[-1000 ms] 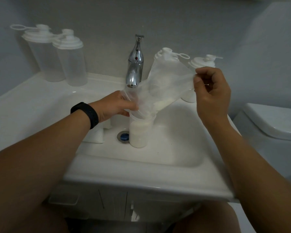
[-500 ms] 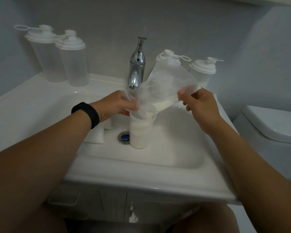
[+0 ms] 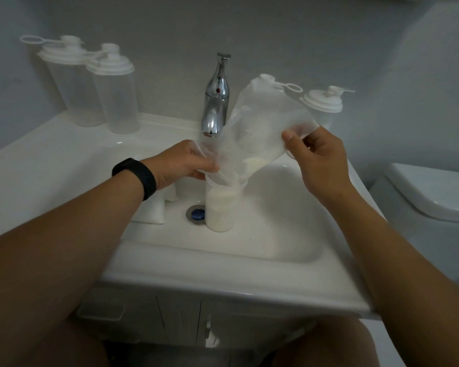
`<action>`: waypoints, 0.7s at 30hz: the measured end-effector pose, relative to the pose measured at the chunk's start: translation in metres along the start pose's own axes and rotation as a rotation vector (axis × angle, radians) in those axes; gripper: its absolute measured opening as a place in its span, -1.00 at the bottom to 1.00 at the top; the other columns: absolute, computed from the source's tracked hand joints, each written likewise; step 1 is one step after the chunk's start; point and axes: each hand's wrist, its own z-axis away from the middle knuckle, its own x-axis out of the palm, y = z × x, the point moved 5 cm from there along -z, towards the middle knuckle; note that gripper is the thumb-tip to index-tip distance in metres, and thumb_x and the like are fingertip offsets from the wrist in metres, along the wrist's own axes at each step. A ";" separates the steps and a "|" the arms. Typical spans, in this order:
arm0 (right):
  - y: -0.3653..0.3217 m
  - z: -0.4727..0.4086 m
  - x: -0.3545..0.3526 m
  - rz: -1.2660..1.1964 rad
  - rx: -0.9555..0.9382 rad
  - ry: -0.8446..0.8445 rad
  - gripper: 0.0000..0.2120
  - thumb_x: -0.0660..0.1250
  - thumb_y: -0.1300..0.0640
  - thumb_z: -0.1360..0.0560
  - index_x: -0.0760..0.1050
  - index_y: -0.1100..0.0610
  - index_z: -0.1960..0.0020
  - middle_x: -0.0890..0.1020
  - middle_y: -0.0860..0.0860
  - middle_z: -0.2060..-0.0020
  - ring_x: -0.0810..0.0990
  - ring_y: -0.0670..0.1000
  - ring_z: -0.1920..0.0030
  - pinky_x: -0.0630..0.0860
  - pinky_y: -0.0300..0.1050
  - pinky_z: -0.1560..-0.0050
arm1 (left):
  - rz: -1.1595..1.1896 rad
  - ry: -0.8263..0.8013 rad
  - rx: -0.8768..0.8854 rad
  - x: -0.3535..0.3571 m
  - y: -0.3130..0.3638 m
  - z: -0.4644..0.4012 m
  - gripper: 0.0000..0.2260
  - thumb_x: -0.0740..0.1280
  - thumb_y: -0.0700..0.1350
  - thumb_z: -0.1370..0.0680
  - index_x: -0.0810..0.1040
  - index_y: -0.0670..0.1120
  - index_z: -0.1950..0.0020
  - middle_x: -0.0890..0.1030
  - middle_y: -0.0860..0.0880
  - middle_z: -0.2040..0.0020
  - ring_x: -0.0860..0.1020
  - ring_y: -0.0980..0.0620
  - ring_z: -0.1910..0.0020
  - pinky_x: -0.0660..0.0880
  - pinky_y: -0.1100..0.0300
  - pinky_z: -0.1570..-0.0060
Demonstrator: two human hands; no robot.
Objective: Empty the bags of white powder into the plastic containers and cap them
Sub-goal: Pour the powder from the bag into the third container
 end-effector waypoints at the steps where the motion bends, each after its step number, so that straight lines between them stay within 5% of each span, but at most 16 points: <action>1: -0.001 0.000 -0.001 -0.014 -0.021 0.014 -0.84 0.40 -0.02 -0.61 0.64 0.07 -0.01 0.66 0.18 0.14 0.60 0.27 0.10 0.58 0.15 -0.01 | 0.005 -0.002 0.004 0.000 0.000 0.000 -0.50 0.52 -0.02 -0.30 0.67 -0.22 -0.17 0.71 -0.15 -0.13 0.68 -0.05 -0.12 0.62 0.11 -0.15; 3: -0.005 0.001 0.000 -0.034 -0.046 0.025 -0.88 0.39 0.01 -0.61 0.63 0.04 0.02 0.67 0.14 0.16 0.58 0.27 0.12 0.59 0.10 0.02 | 0.008 -0.003 0.000 -0.001 0.000 0.000 -0.49 0.53 0.02 -0.27 0.69 -0.20 -0.15 0.73 -0.08 -0.08 0.69 -0.01 -0.09 0.63 0.13 -0.13; 7: -0.011 0.002 0.000 -0.056 -0.094 0.052 -0.91 0.39 0.06 -0.62 0.60 0.00 0.06 0.63 -0.14 0.27 0.55 0.00 0.24 0.55 -0.16 0.11 | 0.003 -0.002 -0.009 0.000 0.001 0.001 -0.86 0.49 -0.21 -0.53 0.70 -0.15 -0.08 0.74 0.05 0.00 0.69 0.03 -0.07 0.60 0.16 -0.08; 10: -0.013 0.002 0.001 -0.049 -0.093 0.046 -0.90 0.37 0.07 -0.63 0.59 0.00 0.06 0.62 -0.21 0.29 0.53 -0.08 0.24 0.53 -0.21 0.13 | -0.014 0.015 -0.016 -0.001 0.002 0.001 -0.77 0.46 -0.21 -0.55 0.67 -0.18 -0.20 0.73 0.01 -0.09 0.69 0.03 -0.11 0.60 0.14 -0.14; 14: -0.002 0.000 0.003 0.023 -0.031 -0.034 -0.83 0.39 -0.02 -0.60 0.62 0.07 0.06 0.67 0.15 0.16 0.60 0.23 0.11 0.58 0.07 0.01 | 0.000 0.019 -0.017 0.000 0.002 0.001 -0.75 0.47 -0.21 -0.53 0.67 -0.19 -0.20 0.75 0.03 -0.03 0.69 0.03 -0.09 0.60 0.14 -0.13; 19: 0.000 0.003 0.005 0.092 -0.032 -0.087 -0.71 0.40 0.00 -0.59 0.60 0.23 0.13 0.63 0.24 0.21 0.56 0.18 0.21 0.46 -0.10 0.19 | 0.005 0.021 -0.020 0.000 0.004 0.002 -0.73 0.48 -0.17 -0.51 0.68 -0.23 -0.18 0.75 0.05 -0.01 0.69 0.04 -0.07 0.58 0.11 -0.16; 21: -0.004 0.003 0.004 0.064 -0.079 -0.063 -0.66 0.40 0.00 -0.60 0.56 0.30 0.13 0.59 0.28 0.23 0.52 0.24 0.22 0.45 -0.02 0.21 | 0.004 0.024 -0.016 0.000 0.004 0.003 -0.78 0.48 -0.18 -0.52 0.69 -0.19 -0.15 0.75 0.07 0.01 0.69 0.05 -0.07 0.59 0.09 -0.18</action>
